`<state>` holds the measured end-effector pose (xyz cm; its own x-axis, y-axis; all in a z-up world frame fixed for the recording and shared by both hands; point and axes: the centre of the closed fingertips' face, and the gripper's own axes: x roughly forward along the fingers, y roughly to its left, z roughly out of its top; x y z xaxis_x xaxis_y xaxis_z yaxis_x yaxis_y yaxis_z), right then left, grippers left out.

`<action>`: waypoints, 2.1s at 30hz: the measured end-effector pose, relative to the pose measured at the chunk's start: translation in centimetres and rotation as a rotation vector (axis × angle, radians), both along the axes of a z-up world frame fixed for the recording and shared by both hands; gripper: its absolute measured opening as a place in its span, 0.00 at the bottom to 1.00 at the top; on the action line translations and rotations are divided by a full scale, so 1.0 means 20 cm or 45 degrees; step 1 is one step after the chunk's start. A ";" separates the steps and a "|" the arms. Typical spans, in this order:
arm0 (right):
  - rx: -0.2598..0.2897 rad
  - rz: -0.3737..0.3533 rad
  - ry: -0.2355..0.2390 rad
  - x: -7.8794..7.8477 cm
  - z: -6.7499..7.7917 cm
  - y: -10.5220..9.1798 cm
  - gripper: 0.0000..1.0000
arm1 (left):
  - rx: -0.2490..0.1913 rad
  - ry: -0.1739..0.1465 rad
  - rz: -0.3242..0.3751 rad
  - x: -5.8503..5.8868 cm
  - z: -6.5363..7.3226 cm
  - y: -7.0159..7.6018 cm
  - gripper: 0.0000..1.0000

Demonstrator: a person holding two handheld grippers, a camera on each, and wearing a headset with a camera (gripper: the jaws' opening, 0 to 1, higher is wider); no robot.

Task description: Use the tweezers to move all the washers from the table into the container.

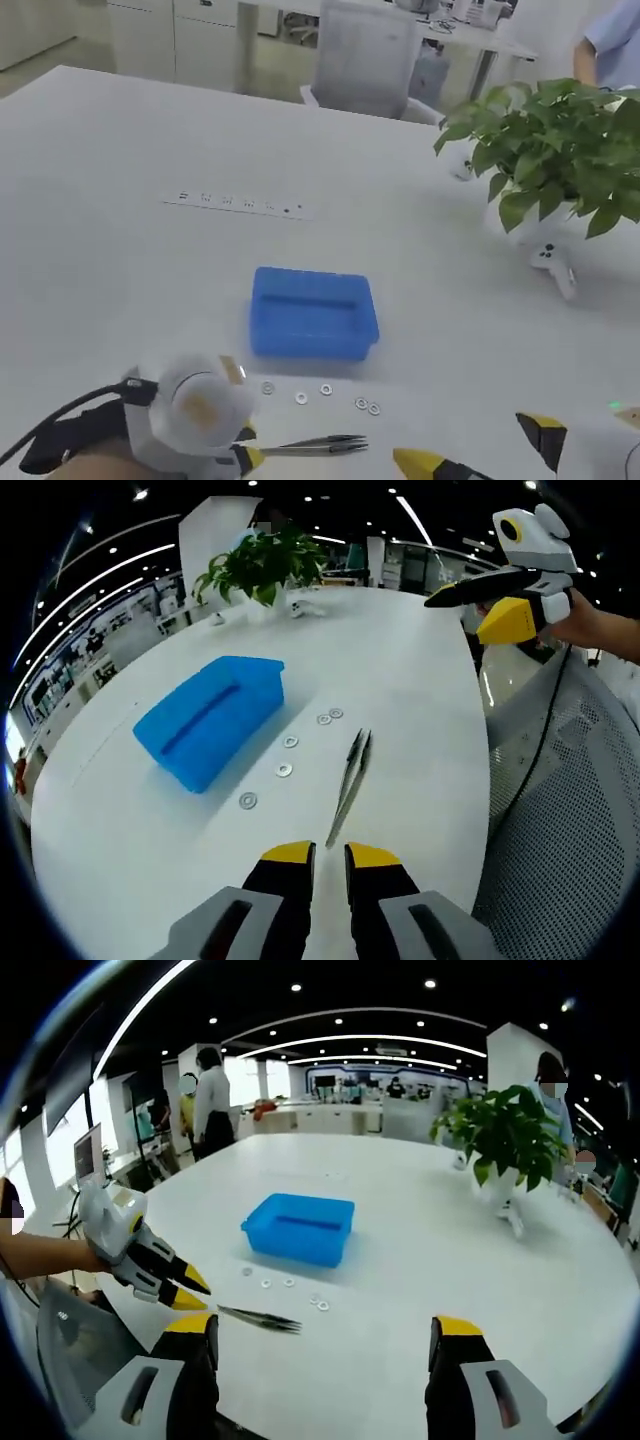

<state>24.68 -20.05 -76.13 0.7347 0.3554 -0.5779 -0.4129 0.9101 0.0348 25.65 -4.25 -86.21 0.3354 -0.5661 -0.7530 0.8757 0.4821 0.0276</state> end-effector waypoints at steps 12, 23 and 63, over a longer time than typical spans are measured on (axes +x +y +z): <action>0.010 0.000 -0.011 -0.01 0.01 0.00 0.84 | 0.034 0.021 -0.068 0.01 -0.08 -0.06 0.00; 0.012 0.097 0.015 -0.02 0.02 0.09 0.78 | 0.022 -0.053 -0.101 -0.01 0.04 -0.06 0.00; -0.218 1.018 0.134 -0.28 -0.23 0.77 0.14 | 0.034 -0.252 -0.550 -0.39 0.52 -0.13 0.00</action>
